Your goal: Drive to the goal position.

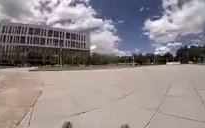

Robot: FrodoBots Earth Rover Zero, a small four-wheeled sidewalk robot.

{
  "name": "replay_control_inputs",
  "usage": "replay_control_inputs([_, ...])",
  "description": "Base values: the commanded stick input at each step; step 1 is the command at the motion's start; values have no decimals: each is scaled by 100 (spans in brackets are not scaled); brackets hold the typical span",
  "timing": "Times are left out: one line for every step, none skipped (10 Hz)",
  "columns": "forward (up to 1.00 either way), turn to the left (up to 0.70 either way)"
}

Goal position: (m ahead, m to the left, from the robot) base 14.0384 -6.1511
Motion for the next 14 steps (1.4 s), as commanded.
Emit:
replay_control_inputs([70,0])
replay_control_inputs([70,0])
replay_control_inputs([70,0])
replay_control_inputs([70,0])
replay_control_inputs([70,0])
replay_control_inputs([70,0])
replay_control_inputs([70,0])
replay_control_inputs([70,0])
replay_control_inputs([70,0])
replay_control_inputs([70,0])
replay_control_inputs([70,0])
replay_control_inputs([70,0])
replay_control_inputs([70,0])
replay_control_inputs([70,0])
